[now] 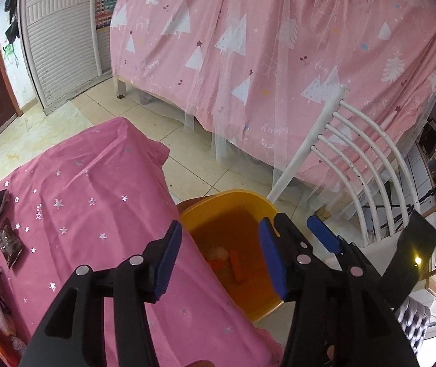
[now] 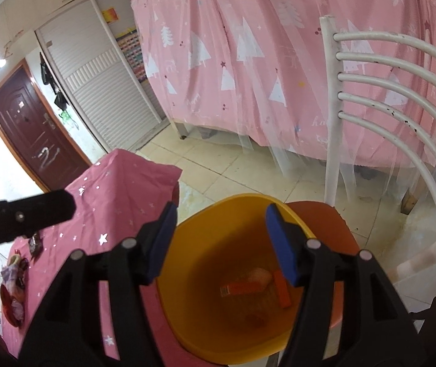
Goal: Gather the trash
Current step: 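Carry both items to the yellow bin and open both tools to drop them, then move both tools back over the table toward the brown wrapper and spool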
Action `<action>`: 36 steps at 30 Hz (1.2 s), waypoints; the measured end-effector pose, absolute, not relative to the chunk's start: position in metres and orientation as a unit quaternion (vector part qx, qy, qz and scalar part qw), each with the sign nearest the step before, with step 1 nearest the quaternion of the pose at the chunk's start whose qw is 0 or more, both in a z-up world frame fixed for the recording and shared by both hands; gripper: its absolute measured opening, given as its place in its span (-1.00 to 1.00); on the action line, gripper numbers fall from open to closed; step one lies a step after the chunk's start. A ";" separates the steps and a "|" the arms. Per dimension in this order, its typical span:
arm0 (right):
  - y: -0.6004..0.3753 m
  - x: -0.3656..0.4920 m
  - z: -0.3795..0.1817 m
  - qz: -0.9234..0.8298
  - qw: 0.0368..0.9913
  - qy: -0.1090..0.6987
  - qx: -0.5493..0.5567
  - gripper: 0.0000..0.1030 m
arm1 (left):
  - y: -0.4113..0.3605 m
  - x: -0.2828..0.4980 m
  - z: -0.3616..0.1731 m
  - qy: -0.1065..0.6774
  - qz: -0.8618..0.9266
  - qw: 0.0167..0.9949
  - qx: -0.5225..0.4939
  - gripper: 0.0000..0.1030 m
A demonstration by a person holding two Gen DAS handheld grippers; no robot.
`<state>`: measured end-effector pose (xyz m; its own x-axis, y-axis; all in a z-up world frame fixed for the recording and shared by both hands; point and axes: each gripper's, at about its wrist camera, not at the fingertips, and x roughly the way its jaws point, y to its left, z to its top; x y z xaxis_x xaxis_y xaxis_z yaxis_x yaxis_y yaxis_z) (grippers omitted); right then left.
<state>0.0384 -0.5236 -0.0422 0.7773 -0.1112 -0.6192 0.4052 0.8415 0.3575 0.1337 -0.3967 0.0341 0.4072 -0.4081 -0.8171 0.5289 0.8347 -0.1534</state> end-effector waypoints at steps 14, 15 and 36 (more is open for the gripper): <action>-0.480 0.032 -0.010 -0.099 0.933 0.276 0.209 0.29 | -0.331 0.118 0.062 0.437 -0.242 0.865 0.042 0.00; -0.473 0.033 -0.007 -0.093 0.935 0.275 0.204 0.29 | -0.321 0.117 0.064 0.434 -0.235 0.869 0.038 0.01; -0.343 0.048 -0.001 0.029 0.945 0.299 0.130 0.44 | -0.147 0.121 0.088 0.385 -0.116 0.916 0.010 0.11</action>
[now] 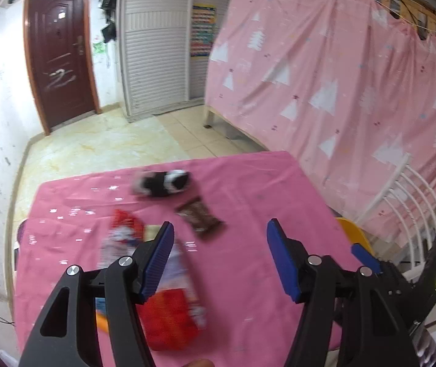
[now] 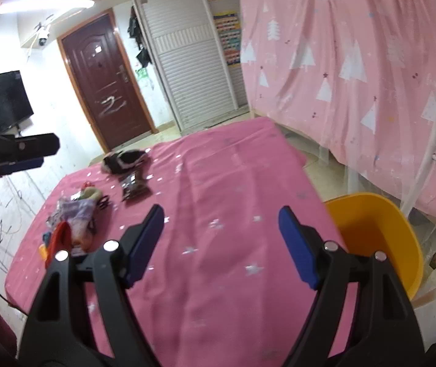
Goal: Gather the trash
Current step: 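Move both tools back over the table toward the brown wrapper and spool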
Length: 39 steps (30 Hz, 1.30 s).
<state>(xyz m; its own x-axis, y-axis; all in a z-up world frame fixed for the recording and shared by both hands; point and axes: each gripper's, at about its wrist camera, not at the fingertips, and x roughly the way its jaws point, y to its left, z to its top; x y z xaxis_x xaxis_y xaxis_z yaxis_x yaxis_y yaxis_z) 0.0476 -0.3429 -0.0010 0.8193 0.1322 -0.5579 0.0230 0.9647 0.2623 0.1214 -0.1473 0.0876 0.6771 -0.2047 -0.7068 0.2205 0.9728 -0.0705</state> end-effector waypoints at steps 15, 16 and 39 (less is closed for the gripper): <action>-0.279 0.070 0.006 0.066 0.941 0.320 0.084 0.46 | -0.040 0.100 0.060 0.385 -0.070 0.920 0.017 0.15; -0.276 0.071 0.006 0.065 0.941 0.321 0.080 0.48 | -0.038 0.097 0.056 0.387 -0.074 0.919 0.020 0.16; -0.251 0.112 0.003 0.055 0.933 0.352 0.052 0.52 | -0.026 0.081 -0.013 0.407 -0.206 0.886 0.080 0.42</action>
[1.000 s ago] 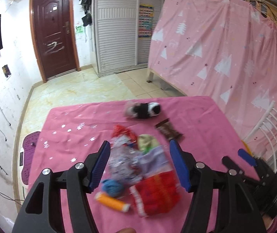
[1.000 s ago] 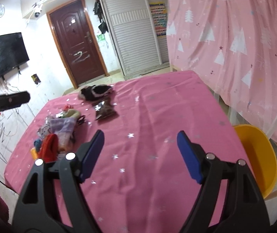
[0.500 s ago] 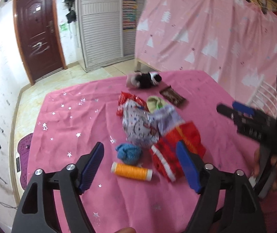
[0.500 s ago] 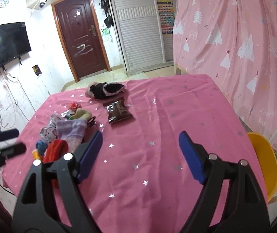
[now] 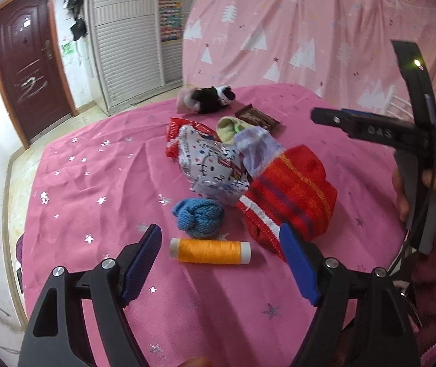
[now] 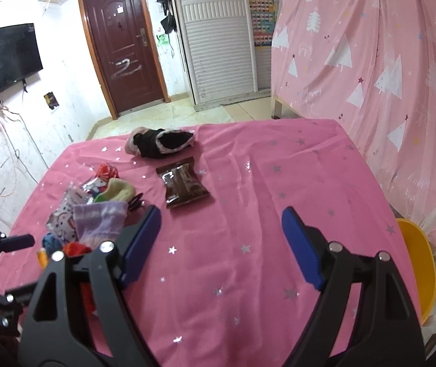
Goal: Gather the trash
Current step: 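Move both tools back over the table toward the brown wrapper and spool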
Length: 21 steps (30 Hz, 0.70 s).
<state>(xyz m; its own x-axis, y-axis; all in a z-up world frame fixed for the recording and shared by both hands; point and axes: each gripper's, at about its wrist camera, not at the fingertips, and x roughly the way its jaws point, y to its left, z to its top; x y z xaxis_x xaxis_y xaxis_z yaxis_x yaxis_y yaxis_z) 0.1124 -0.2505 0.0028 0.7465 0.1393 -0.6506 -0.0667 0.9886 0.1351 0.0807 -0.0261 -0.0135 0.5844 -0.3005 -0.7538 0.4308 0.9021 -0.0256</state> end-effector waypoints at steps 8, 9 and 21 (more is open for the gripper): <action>-0.240 0.130 -0.001 0.064 0.927 0.368 0.040 0.54 | -0.031 0.088 -0.024 0.409 -0.219 0.880 0.100 0.42; -0.238 0.132 -0.001 0.065 0.926 0.369 0.038 0.54 | -0.031 0.089 -0.025 0.409 -0.221 0.880 0.099 0.42; -0.227 0.160 -0.004 0.066 0.920 0.386 0.027 0.55 | -0.012 0.098 -0.030 0.426 -0.247 0.867 0.073 0.20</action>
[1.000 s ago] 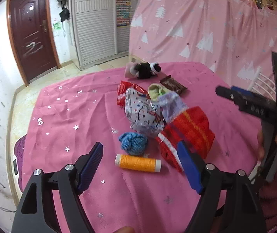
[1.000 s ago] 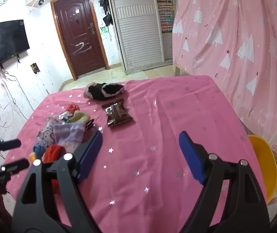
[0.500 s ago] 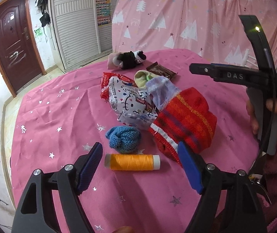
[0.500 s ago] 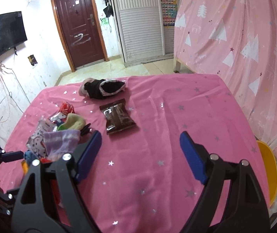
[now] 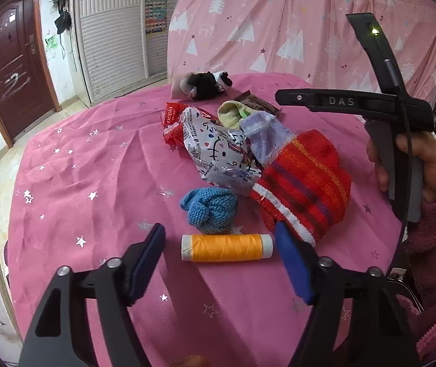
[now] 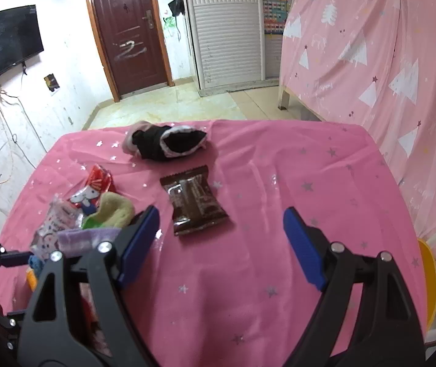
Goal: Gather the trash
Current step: 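Move both tools back over the table toward the brown wrapper and spool, then grasp the brown snack wrapper with the right tool while the left tool grasps the yellow spool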
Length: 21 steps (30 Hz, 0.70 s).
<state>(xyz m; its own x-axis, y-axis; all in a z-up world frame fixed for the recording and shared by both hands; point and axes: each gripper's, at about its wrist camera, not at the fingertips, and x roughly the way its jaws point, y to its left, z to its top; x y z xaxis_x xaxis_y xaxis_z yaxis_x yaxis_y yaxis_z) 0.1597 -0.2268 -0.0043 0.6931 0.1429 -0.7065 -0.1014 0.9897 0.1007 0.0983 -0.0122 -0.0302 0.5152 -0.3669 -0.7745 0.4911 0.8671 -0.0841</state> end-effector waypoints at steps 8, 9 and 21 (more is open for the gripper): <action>-0.223 0.184 -0.012 0.062 0.911 0.407 0.025 0.55 | -0.015 0.096 -0.031 0.422 -0.252 0.868 0.076 0.00; -0.220 0.187 -0.013 0.062 0.910 0.410 0.020 0.55 | -0.014 0.096 -0.031 0.421 -0.251 0.869 0.073 0.00; -0.204 0.202 -0.021 0.079 0.895 0.440 -0.002 -0.23 | 0.013 0.095 -0.020 0.413 -0.218 0.883 0.032 0.00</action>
<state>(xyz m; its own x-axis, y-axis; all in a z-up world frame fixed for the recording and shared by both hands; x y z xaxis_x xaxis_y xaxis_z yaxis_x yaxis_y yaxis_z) 0.2018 -0.2044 -0.0215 0.6010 0.1402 -0.7869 -0.1438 0.9874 0.0661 0.0945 0.0131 -0.0200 0.5631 -0.3592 -0.7442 0.4121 0.9027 -0.1238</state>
